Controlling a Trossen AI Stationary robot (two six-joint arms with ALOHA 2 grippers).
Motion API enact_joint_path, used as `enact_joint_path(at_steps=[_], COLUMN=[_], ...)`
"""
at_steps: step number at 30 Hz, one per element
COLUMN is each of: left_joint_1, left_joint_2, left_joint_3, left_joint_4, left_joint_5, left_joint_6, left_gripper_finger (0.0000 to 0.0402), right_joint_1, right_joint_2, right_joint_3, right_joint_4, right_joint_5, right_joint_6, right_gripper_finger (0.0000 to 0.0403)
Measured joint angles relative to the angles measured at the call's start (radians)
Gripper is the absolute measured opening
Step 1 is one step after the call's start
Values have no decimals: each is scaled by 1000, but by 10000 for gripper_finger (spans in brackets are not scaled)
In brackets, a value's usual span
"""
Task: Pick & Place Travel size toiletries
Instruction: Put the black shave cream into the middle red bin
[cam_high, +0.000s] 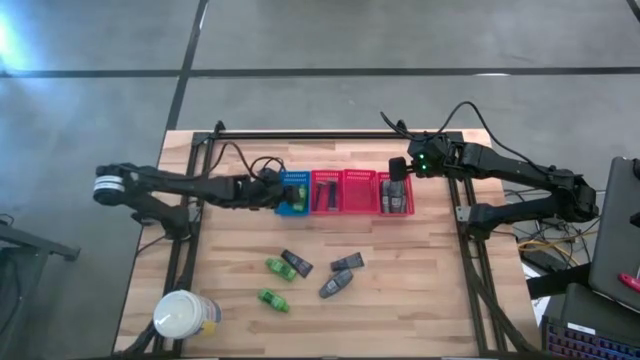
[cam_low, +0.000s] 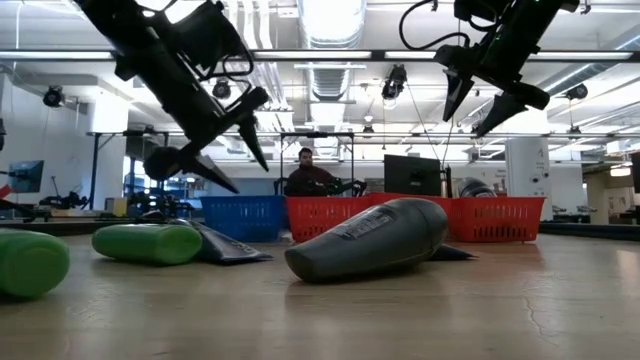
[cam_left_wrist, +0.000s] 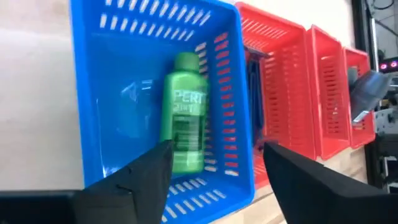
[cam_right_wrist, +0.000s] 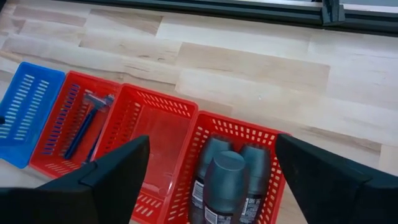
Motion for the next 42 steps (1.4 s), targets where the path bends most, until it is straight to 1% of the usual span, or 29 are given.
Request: enact_joint_path(at_steps=[2,3,4,5,7,9,10,11,12,14,16,18,20,23,25,27,30,35,38,42], left_joint_1=[2,2,1,1,-18,-65,-100,-142,-185,-266,-333,-376,-400,-407,-407,-407,-407,-407,-407,-407], left_joint_2=[-7,-17,-32,-50,-96,-139,-157,-173,-182,-189,-186,-174,-167,-171,-182,-193,-207,-215,-218,-235], left_joint_3=[0,0,0,0,2,2,2,2,2,6,10,11,11,12,13,13,13,13,13,13], left_joint_4=[-3,-11,-23,-24,-22,-34,-53,-88,-122,-179,-229,-249,-255,-260,-282,-300,-349,-439,-473,-493], left_joint_5=[5,26,64,114,283,505,566,596,603,580,521,462,406,370,355,341,338,337,337,337], left_joint_6=[38,73,135,231,502,733,802,864,929,1043,1079,1060,1007,939,939,952,969,1013,1015,1012], left_gripper_finger=[265,268,269,270,268,266,265,265,265,265,265,265,265,265,265,265,265,265,265,265], right_joint_1=[0,0,0,0,0,0,0,0,0,0,0,0,0,26,78,161,289,457,508,524], right_joint_2=[0,0,0,0,0,0,0,0,0,0,0,0,0,11,25,43,90,212,307,432], right_joint_3=[0,0,0,0,0,0,0,0,0,0,0,0,0,0,0,0,3,3,24,75], right_joint_4=[0,0,0,0,-1,-1,-1,-2,-1,-2,-2,-2,-1,12,28,45,46,80,103,102], right_joint_5=[0,0,0,0,-1,-1,-1,-1,-1,-2,-8,-45,-132,-334,-429,-474,-466,-402,-359,-336], right_joint_6=[-1,-4,-8,-11,-18,-20,-23,-27,-33,-41,-41,-51,-75,-134,-203,-281,-407,-718,-722,-721], right_gripper_finger=[337,336,336,336,340,346,350,354,357,362,363,361,358,350,345,340,333,318,308,298])
